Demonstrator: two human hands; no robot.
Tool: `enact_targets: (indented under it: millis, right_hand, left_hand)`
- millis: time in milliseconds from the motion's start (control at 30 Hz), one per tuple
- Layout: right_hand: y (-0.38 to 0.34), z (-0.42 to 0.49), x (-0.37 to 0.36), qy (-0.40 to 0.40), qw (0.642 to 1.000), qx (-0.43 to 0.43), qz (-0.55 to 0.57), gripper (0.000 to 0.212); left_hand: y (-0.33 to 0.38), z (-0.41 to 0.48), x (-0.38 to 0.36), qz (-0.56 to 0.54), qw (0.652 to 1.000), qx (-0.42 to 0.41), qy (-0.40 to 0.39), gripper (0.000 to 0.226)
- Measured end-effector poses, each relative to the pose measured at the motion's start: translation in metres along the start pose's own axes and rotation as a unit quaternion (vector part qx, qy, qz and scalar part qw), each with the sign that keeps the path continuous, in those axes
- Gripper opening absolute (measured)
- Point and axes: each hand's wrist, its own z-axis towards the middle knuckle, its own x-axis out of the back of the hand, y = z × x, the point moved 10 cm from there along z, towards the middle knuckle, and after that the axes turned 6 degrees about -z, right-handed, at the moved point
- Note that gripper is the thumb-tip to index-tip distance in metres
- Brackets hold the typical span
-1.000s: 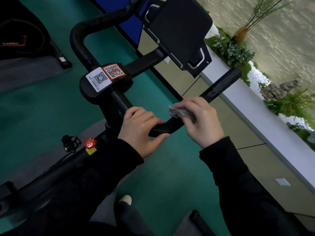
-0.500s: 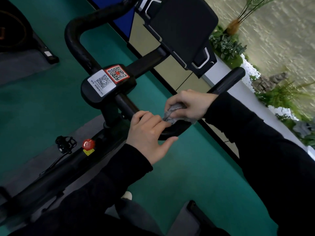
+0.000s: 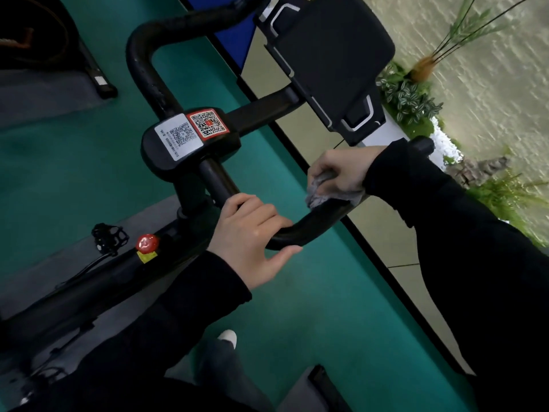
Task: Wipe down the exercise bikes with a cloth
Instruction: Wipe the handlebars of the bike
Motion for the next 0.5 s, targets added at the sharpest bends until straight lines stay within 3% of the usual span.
enact_targets:
  millis: [167,267,333,400,500]
  right_hand:
    - [-0.016,-0.005,-0.003,0.017,0.999,0.043,0.014,0.012]
    - [-0.005,-0.011,0.004,0.071,0.997,0.02,-0.025,0.012]
    - [0.0,-0.024,0.011,0.154,0.986,0.012,-0.058,0.014]
    - [-0.011,-0.042,0.01,0.255,0.964,0.056,-0.053,0.014]
    - [-0.016,-0.075,-0.004,0.418,0.905,0.08,0.019,0.015]
  left_hand:
    - [0.0,0.0,-0.001,0.0,1.0,0.008,-0.008,0.027]
    - [0.001,0.0,-0.001,0.005,1.0,0.009,-0.015,0.029]
    - [0.001,-0.001,-0.001,0.007,1.0,0.011,-0.019,0.03]
    - [0.002,-0.001,-0.001,0.012,1.0,0.014,-0.023,0.031]
    - [0.004,0.001,-0.001,0.023,0.999,0.016,-0.026,0.032]
